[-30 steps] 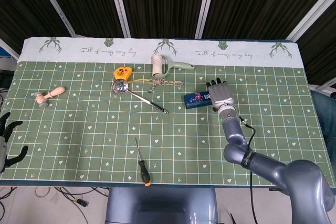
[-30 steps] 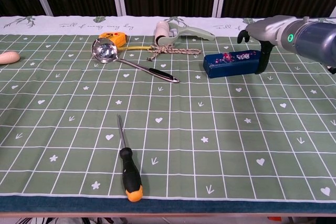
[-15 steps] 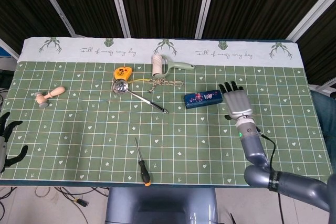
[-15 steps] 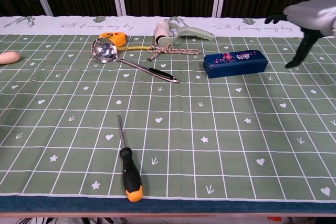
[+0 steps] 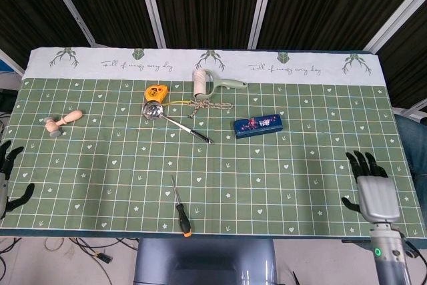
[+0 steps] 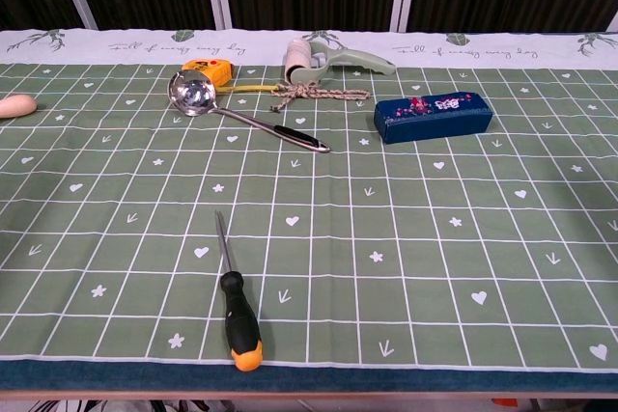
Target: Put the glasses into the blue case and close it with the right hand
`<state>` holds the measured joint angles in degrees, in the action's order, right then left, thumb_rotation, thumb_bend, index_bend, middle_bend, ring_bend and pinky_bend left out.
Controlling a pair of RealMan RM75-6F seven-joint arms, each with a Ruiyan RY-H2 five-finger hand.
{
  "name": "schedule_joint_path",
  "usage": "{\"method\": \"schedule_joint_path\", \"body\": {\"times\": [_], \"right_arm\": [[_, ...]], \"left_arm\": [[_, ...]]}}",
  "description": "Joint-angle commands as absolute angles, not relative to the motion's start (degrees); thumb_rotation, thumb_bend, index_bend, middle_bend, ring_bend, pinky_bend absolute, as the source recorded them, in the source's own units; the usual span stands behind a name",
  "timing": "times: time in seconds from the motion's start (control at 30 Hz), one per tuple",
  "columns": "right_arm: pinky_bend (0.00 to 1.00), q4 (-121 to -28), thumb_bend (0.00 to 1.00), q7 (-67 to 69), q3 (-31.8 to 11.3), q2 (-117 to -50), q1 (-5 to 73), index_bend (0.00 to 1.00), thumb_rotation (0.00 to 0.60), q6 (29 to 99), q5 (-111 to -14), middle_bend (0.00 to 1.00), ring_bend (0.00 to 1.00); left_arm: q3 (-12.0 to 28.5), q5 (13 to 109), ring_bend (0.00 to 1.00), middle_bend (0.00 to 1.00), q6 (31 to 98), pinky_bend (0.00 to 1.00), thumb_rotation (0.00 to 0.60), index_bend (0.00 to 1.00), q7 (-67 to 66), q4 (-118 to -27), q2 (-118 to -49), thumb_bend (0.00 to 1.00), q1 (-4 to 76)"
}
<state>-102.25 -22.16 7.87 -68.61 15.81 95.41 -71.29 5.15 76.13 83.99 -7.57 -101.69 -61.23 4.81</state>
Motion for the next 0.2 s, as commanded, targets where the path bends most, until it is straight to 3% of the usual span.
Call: {"method": "schedule_joint_path", "body": {"times": [0.03,0.2], "right_arm": [[0.28,-100.4,0.14,-20.6,10.0,-68.9,10.9,0.12,0.600,100.9,-75.9,0.11,0.09],[0.28,-98.0,0.14,-21.0,9.0,-69.9,9.0,0.11,0.600,103.3,-78.7,0.11,0.08]], "left_arm": [[5.2,76.5,0.00,0.00,84.4,0.00,0.600,0.10,-7.4,-101.6,-61.4,0.31,4.8],[5.3,77.1,0.00,0.00,84.8,0.00,0.600,0.10,-6.8,-101.2,-61.3,0.31,4.7]]}}
